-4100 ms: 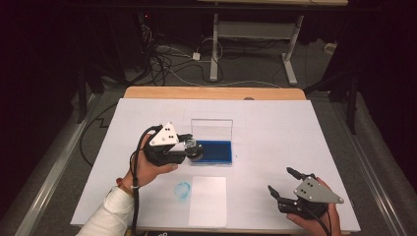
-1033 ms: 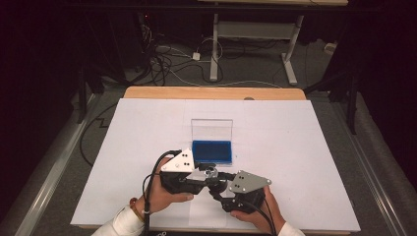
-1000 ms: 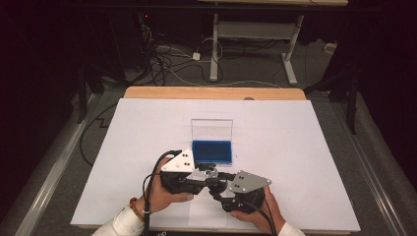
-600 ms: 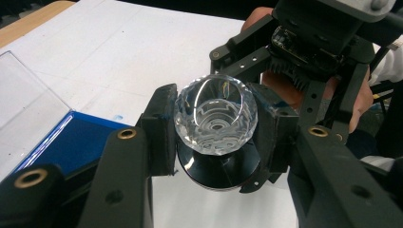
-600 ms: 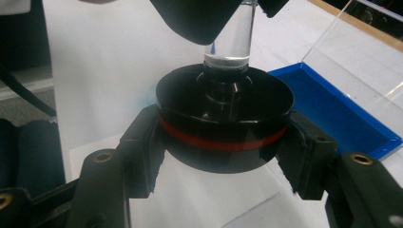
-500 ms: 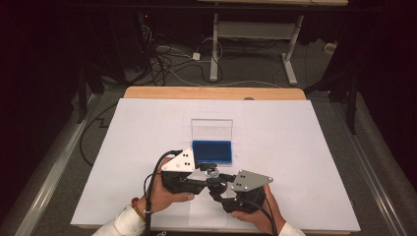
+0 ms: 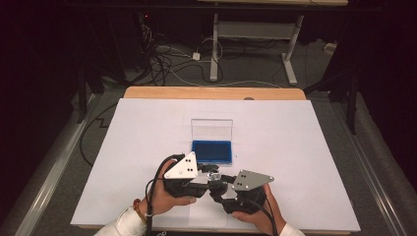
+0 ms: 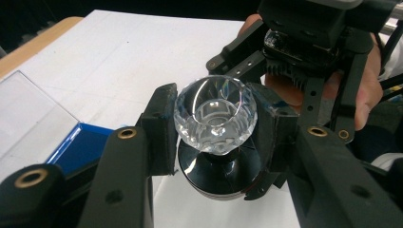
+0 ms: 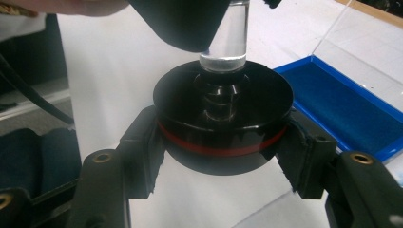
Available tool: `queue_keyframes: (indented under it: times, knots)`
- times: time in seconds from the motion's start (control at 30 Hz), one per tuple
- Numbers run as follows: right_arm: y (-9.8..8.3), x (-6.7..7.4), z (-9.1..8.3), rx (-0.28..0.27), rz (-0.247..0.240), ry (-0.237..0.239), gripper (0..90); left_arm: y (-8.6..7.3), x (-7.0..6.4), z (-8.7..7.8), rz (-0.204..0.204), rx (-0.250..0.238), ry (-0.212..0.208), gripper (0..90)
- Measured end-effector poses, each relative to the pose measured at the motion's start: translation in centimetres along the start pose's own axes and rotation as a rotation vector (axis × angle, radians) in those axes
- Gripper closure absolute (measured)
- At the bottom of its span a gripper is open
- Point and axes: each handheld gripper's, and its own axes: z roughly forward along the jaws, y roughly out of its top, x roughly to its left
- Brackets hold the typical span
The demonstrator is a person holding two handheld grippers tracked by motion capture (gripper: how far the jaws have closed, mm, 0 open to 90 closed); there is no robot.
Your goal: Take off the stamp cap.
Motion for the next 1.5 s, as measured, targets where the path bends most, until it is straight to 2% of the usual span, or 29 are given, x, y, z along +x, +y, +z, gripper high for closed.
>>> queue_keyframes:
  times: [0.13,0.17,0.23,0.27,0.33,0.37,0.47,0.53,0.87,0.9,0.93,0.97,1.0,1.03,1.17,1.2,1.27,1.5]
  knots:
    - [-0.1,0.0,0.1,0.010,-0.001,-0.001,38.9,-0.1,-0.1,0.1,0.000,-0.003,0.007,54.8]
    - [-0.1,-0.1,0.1,0.003,0.013,0.012,38.9,-0.2,-0.1,0.1,-0.003,-0.003,0.011,54.9]
    - [-0.1,0.0,0.2,0.013,-0.002,-0.006,38.8,-0.2,-0.2,0.1,0.000,0.002,0.018,54.9]
    - [-0.2,-0.1,0.3,0.010,0.013,0.008,38.9,-0.3,-0.2,0.2,-0.006,0.000,0.019,54.9]
    - [-0.2,0.1,0.3,0.018,-0.010,-0.020,38.8,-0.3,-0.1,0.1,-0.019,-0.002,0.024,54.8]
    - [-0.2,0.0,0.2,0.009,-0.016,-0.022,38.9,-0.4,0.1,0.0,-0.047,-0.020,0.015,54.9]
    - [0.0,0.0,-0.3,-0.002,-0.038,-0.043,38.9,-0.7,0.8,-0.2,-0.094,-0.042,-0.017,54.9]
    - [0.0,0.1,-0.4,0.004,-0.050,-0.051,38.9,-0.7,1.1,-0.2,-0.108,-0.043,-0.031,54.9]
    - [0.2,0.1,-0.5,0.009,-0.041,-0.028,39.1,-0.9,1.5,-0.3,-0.126,-0.058,-0.074,54.9]
    - [0.3,0.2,-0.6,0.016,-0.052,-0.031,39.2,-0.9,1.8,-0.4,-0.148,-0.079,-0.083,54.9]
    - [0.3,0.5,-0.4,0.037,-0.099,-0.020,39.2,-0.8,2.0,-0.6,-0.162,-0.093,-0.049,54.9]
    - [0.3,1.3,-0.1,0.053,-0.143,-0.005,39.2,-0.7,2.3,-0.9,-0.143,-0.089,-0.030,54.9]
    - [0.3,2.1,0.1,0.047,-0.153,-0.004,39.1,-0.8,2.5,-1.1,-0.139,-0.086,-0.027,54.9]
    - [0.5,2.4,0.4,0.044,-0.154,0.011,39.1,-0.9,2.5,-1.2,-0.142,-0.081,-0.019,54.9]
    - [0.4,1.5,0.2,0.044,-0.150,-0.031,39.0,-0.9,2.6,-1.7,-0.130,-0.077,-0.002,54.9]
    - [0.2,1.4,0.1,0.044,-0.139,-0.034,39.0,-0.8,2.7,-1.8,-0.132,-0.081,-0.001,54.8]
    - [0.0,1.3,-0.2,0.059,-0.158,-0.036,38.9,-0.9,2.8,-1.9,-0.133,-0.079,0.007,54.8]
    - [-0.7,0.5,-1.2,0.065,-0.147,-0.059,38.9,-0.9,2.8,-2.3,-0.112,-0.053,0.044,54.8]
